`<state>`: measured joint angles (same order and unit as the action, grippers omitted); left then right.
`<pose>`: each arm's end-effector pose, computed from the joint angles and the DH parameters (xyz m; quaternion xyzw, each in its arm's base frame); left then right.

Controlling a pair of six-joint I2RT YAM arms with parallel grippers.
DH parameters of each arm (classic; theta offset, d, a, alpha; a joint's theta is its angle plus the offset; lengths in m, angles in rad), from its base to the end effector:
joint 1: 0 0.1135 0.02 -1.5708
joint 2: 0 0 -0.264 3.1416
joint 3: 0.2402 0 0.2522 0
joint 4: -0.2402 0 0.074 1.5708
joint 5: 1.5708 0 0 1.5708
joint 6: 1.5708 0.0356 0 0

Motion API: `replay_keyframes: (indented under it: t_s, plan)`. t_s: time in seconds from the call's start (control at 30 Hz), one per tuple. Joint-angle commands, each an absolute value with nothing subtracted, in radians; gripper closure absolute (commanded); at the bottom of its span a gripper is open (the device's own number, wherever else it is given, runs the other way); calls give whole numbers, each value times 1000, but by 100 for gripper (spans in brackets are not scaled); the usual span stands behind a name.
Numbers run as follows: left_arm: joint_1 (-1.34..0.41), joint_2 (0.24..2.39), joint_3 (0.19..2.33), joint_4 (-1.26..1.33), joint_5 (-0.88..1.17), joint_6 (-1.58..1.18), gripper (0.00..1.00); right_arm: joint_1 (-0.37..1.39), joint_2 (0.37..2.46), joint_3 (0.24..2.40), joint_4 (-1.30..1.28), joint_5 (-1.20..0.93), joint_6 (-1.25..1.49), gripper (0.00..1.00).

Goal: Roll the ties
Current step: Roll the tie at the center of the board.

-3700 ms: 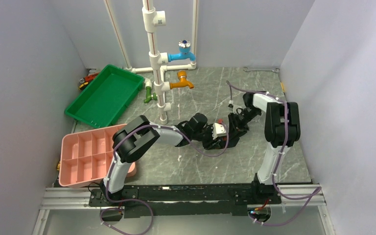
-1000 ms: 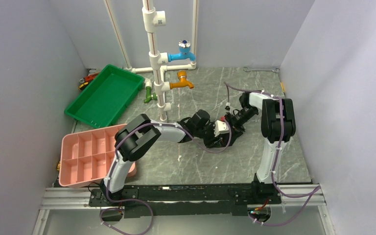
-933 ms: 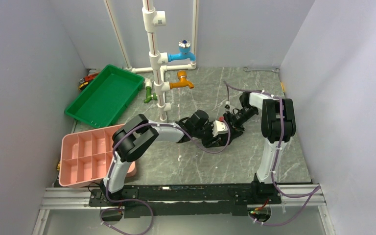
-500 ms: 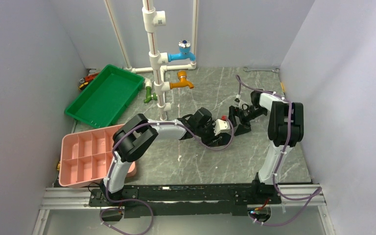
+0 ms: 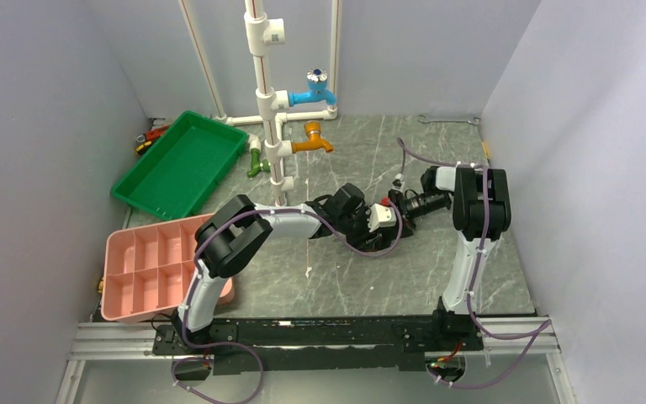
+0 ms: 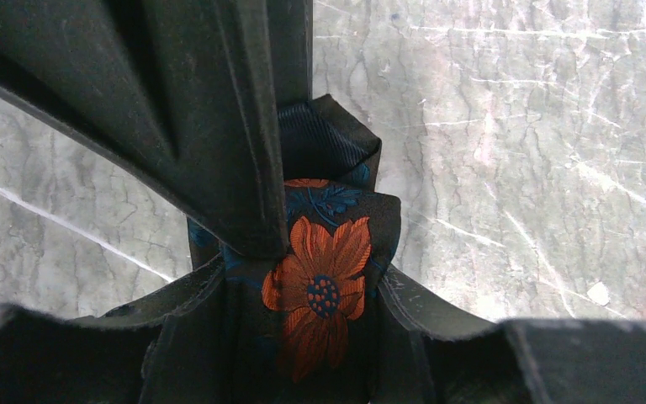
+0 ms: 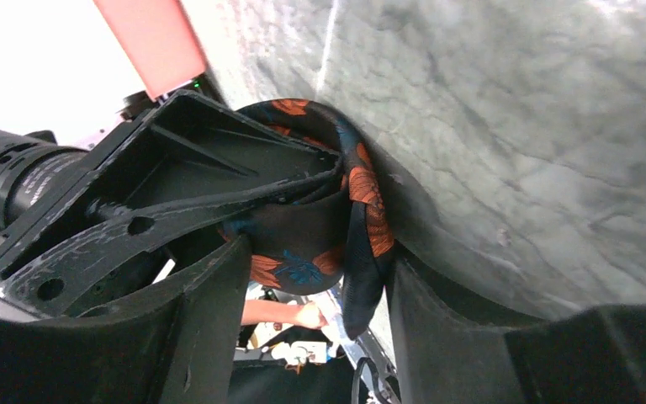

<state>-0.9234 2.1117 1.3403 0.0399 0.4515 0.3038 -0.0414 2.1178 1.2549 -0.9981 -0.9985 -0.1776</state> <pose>0.2604 -0.3701 0.1412 0.5871 0.6752 -0.3158 0.3159 0.3364 0.0160 0.1025 -0.0100 -0.8714 -0.4848 0.0744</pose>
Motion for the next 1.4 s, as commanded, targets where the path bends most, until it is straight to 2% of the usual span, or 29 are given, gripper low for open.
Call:
replay_keyframes:
  t_s: [0.0, 0.13, 0.3, 0.6, 0.73, 0.8, 0.87, 0.9, 1.07, 1.13, 1.23, 1.37]
  plan:
    - [-921, 2227, 1294, -135, 388, 322, 88, -29, 2105, 1246, -1071, -1138, -325, 40]
    - [-920, 2229, 1295, -141, 388, 330, 87, -9, 2079, 1247, -1074, -1141, -327, 30]
    - [-920, 2230, 1300, -146, 387, 331, 87, 49, 2044, 1246, -1038, -1077, -287, 27]
    - [-915, 2236, 1301, -150, 394, 323, 86, 71, 1968, 1229, -1001, -893, -233, 47]
    - [-914, 2237, 1303, -149, 395, 321, 85, 76, 1945, 1226, -985, -878, -212, 63]
    - [-915, 2239, 1306, -152, 394, 321, 79, 85, 1957, 1236, -999, -884, -217, 75]
    - [-914, 2238, 1307, -150, 398, 319, 68, 86, 1976, 1239, -1001, -891, -220, 96]
    - [-912, 2228, 1299, -141, 404, 316, 61, 85, 1986, 1236, -1000, -881, -224, 100]
    - [-885, 2153, 1219, -17, 459, 277, 37, 76, 2006, 1214, -1000, -877, -260, 100]
    - [-875, 2123, 1194, 49, 481, 266, 32, 63, 2013, 1205, -1003, -892, -269, 100]
    - [-871, 2130, 1211, 42, 514, 282, 40, 51, 2011, 1203, -1004, -926, -277, 100]
    - [-871, 2163, 1233, 15, 503, 299, 66, 38, 1985, 1203, -966, -927, -245, 98]
